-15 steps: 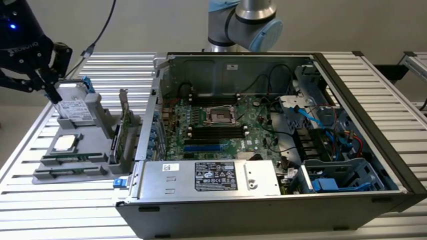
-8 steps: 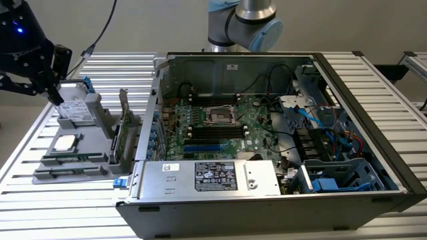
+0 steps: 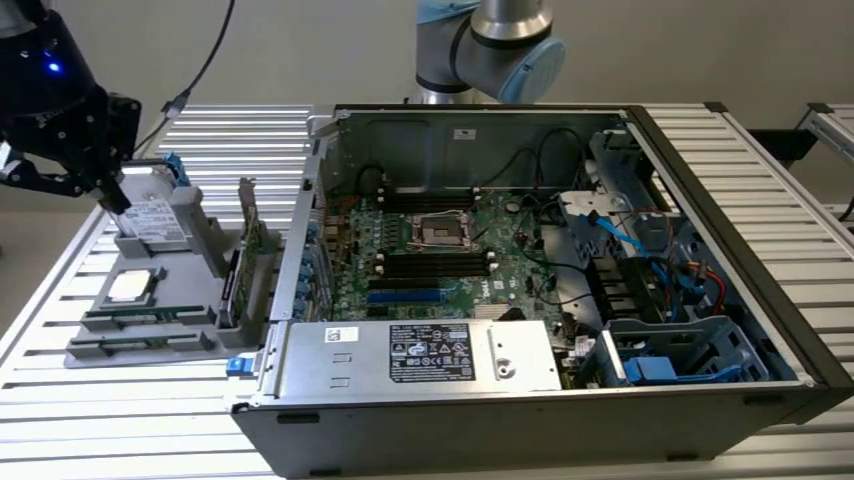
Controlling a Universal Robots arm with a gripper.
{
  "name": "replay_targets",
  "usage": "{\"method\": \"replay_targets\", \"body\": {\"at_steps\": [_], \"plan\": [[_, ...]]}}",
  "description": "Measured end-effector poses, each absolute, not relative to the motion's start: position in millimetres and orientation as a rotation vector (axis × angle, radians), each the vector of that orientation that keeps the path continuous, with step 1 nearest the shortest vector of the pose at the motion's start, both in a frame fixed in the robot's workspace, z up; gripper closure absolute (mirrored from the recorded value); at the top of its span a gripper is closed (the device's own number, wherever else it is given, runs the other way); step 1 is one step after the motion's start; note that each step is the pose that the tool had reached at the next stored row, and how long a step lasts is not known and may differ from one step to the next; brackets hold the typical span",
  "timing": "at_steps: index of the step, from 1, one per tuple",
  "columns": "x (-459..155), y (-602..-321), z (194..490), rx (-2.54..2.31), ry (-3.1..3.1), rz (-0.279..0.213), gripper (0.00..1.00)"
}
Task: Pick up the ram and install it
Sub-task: 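Pick up the ram and move it above insertion slot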
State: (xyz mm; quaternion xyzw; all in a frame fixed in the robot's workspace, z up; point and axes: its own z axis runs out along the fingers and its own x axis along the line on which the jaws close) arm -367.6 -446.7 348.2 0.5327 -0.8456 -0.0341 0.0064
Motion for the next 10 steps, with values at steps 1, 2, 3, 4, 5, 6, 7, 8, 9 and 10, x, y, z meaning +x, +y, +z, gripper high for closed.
{"method": "replay_targets", "body": {"at_steps": [1, 2, 3, 4, 5, 6, 7, 8, 9, 10], "plan": [[-367.6, -446.7, 347.5, 1.691, -2.631, -0.110, 0.90], [-367.6, -446.7, 346.9, 1.716, -2.616, -0.113, 0.90], [-367.6, -446.7, 346.3, 1.741, -2.600, -0.117, 0.90], [-367.6, -446.7, 345.9, 1.765, -2.585, -0.121, 0.90], [-367.6, -446.7, 345.4, 1.788, -2.570, -0.125, 0.90], [-367.6, -446.7, 345.0, 1.812, -2.555, -0.129, 0.90], [-367.6, -446.7, 344.6, 1.837, -2.537, -0.134, 0.90], [-367.6, -446.7, 344.2, 1.861, -2.522, -0.138, 0.90], [-367.6, -446.7, 343.9, 1.884, -2.505, -0.142, 0.90], [-367.6, -446.7, 343.6, 1.908, -2.489, -0.147, 0.90]]}}
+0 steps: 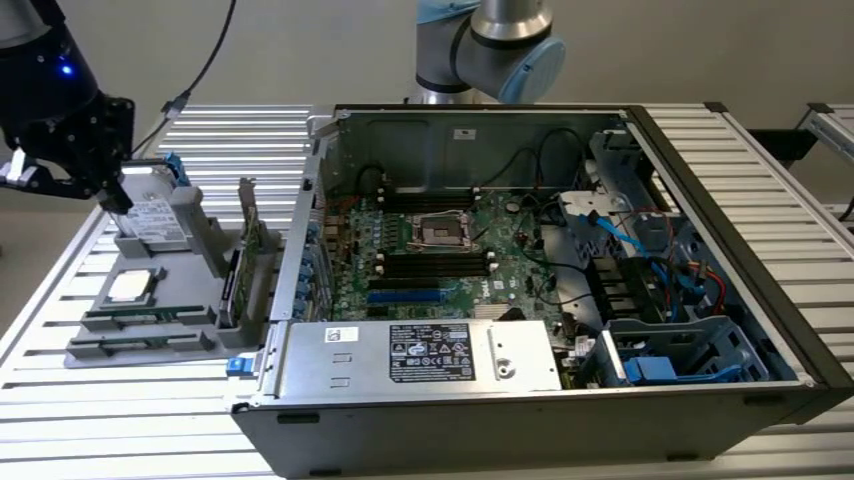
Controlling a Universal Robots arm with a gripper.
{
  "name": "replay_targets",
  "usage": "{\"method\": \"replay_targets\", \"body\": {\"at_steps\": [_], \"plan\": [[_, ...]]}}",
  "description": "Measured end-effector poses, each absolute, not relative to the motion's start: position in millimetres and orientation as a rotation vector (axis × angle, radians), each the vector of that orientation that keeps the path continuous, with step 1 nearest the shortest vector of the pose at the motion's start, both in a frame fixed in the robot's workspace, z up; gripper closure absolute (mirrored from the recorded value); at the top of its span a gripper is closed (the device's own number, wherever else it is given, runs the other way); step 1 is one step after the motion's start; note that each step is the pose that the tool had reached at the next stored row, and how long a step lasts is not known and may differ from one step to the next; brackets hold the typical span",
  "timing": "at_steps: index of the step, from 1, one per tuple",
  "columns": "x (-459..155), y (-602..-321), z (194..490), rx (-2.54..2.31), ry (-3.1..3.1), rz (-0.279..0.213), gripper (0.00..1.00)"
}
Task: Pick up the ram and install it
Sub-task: 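Pick up the ram and move it above insertion slot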
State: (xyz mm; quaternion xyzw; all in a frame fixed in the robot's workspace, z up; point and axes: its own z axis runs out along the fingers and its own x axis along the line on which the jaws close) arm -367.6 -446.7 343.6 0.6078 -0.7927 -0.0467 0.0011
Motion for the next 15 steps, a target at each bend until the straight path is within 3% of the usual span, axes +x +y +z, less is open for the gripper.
{"method": "replay_targets", "body": {"at_steps": [15], "plan": [[-367.9, -446.7, 341.9, 2.163, -2.226, -0.181, 0.90]]}}
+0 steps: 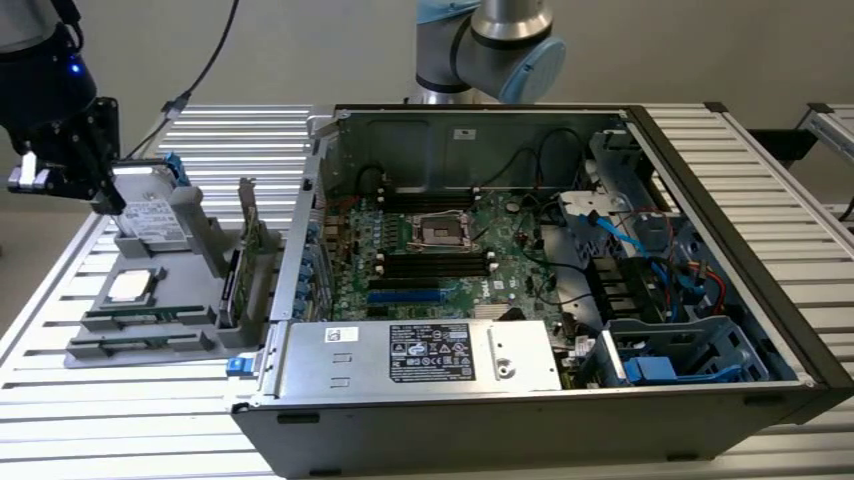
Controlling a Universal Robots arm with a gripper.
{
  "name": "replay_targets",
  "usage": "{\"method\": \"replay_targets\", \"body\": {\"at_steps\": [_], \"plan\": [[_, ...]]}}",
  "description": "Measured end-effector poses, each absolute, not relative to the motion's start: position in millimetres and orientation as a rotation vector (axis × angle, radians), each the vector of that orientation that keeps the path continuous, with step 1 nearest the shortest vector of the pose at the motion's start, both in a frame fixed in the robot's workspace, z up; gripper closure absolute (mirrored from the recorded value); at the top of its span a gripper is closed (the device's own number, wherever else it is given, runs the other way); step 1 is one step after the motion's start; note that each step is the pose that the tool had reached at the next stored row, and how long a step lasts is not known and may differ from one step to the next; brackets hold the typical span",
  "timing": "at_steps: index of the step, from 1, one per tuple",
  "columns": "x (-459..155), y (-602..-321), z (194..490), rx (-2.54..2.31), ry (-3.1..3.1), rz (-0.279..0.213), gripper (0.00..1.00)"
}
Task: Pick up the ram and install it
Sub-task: 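Pick up the ram and move it above insertion slot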
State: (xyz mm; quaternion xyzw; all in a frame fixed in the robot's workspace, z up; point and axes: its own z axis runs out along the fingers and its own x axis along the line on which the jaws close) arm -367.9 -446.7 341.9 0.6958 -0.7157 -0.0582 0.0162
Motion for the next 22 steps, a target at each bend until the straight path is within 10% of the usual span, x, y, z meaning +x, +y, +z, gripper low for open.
{"method": "replay_targets", "body": {"at_steps": [22], "plan": [[-374, -471, 341, 2.195, -2.178, -0.174, 0.89]]}}
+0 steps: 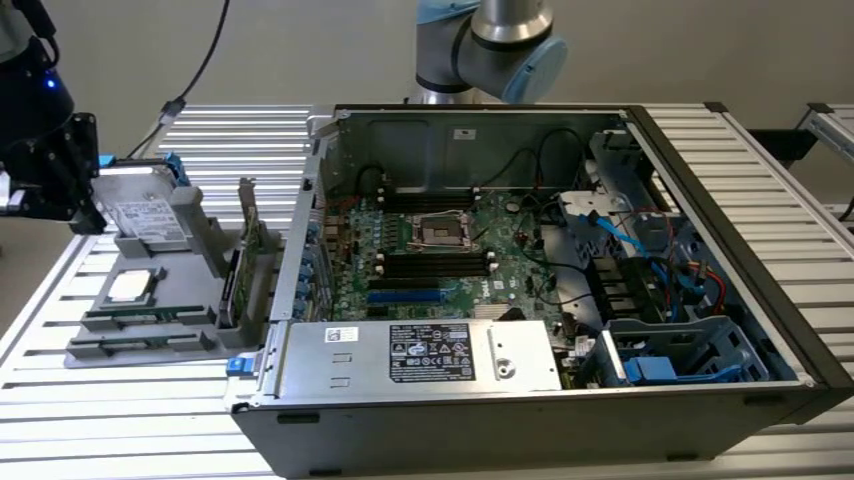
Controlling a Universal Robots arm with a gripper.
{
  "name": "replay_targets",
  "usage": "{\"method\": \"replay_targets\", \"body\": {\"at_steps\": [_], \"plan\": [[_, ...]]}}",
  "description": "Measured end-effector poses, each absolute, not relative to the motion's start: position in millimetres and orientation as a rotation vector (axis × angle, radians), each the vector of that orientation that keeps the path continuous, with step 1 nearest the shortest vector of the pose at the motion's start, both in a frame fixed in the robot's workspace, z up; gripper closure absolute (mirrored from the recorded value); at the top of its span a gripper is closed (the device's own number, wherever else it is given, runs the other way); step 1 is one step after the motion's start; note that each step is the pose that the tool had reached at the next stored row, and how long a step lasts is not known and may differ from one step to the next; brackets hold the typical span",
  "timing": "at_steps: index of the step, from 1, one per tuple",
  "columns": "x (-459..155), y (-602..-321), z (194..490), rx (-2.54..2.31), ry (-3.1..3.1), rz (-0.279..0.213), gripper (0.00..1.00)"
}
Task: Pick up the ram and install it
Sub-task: 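Pick up the ram and move it above insertion slot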
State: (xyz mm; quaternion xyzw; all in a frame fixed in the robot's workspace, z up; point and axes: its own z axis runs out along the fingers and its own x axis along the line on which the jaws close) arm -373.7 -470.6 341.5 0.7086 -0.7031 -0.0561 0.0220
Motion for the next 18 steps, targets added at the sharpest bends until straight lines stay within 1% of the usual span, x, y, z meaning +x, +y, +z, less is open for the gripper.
{"method": "replay_targets", "body": {"at_steps": [2, 3, 5, 18], "plan": [[-374, -471, 341, 2.196, -2.178, -0.174, 0.76], [-374, -471, 341, 2.196, -2.178, -0.174, 0.76], [-374, -472, 341, 2.195, -2.178, -0.174, 0.63], [-374, -482, 321, 2.197, -2.180, -0.171, 0.63]]}}
